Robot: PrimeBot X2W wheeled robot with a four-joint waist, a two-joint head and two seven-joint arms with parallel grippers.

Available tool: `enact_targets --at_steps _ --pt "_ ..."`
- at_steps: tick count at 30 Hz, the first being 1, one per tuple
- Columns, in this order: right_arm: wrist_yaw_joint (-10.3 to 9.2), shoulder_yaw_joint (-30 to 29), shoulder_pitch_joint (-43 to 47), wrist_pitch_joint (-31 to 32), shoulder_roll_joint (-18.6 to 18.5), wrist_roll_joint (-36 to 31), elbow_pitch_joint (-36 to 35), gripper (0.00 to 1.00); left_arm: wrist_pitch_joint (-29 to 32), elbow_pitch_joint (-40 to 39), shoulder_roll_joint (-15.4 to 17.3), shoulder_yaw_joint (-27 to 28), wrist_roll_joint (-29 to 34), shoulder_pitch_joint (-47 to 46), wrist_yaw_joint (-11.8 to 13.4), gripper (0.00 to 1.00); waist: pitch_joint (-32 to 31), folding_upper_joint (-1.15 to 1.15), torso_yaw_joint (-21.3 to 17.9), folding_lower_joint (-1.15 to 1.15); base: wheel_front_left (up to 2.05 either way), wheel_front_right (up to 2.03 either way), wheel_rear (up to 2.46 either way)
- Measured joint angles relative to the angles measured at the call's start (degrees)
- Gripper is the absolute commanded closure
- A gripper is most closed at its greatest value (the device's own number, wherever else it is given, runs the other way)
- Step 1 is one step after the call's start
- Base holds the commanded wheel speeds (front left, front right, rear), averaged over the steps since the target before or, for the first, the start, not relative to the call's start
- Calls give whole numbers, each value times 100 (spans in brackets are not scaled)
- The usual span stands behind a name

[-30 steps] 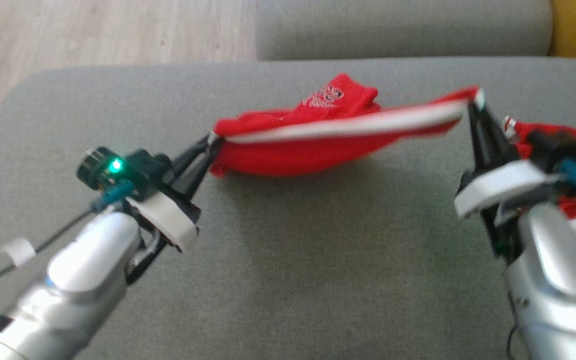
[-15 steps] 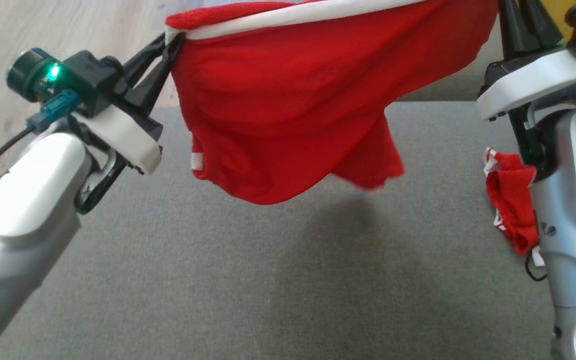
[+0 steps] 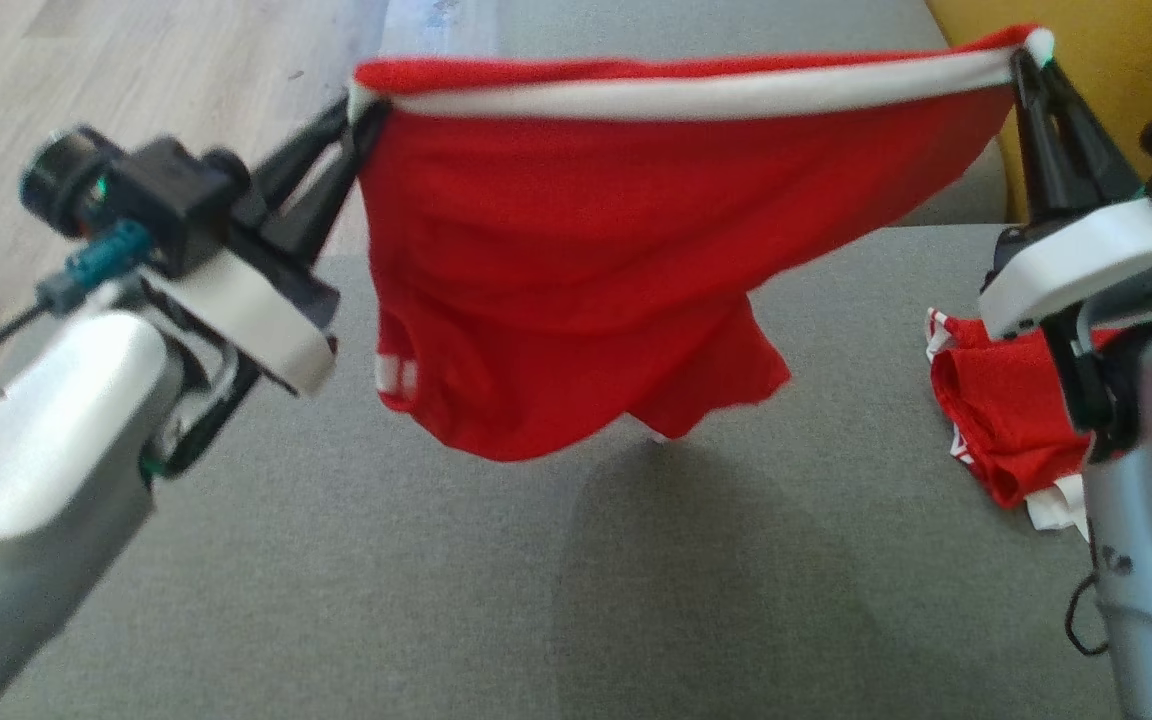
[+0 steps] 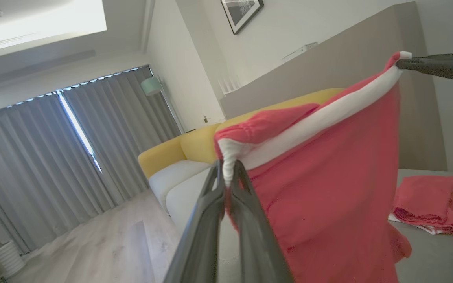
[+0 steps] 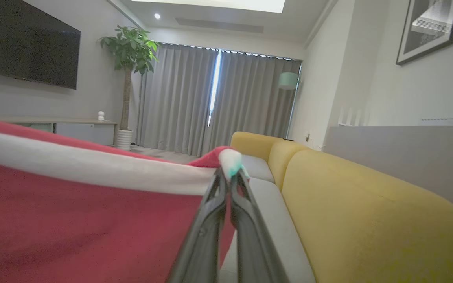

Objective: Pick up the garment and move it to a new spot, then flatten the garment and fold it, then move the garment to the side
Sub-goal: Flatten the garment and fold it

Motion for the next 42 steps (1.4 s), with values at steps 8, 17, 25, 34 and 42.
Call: enact_targets --at_steps 8,17,25,34,42 --pt "0 122 219 449 -211 169 -474 100 359 -675 269 -66 -238 358 143 100 170 0 -81 0 0 0 0" --pt "0 456 -1614 730 -185 605 392 100 431 120 212 253 -286 -699 -129 100 1216 0 -212 2 0 0 0" --pt "0 221 -4526 -44 111 -175 2402 100 -259 1941 -483 481 311 -2964 -427 100 2647 -1 -318 4 0 0 0" --pt "0 -199 -5166 -1162 311 -987 4235 100 -1215 3350 -1196 468 591 -3658 -575 100 3618 -1 -348 4 0 0 0" --pt "0 119 -4407 -1452 343 -948 5433 100 -1283 2981 -1274 -357 477 -2442 -621 100 3552 -1 -250 0 0 0 0"
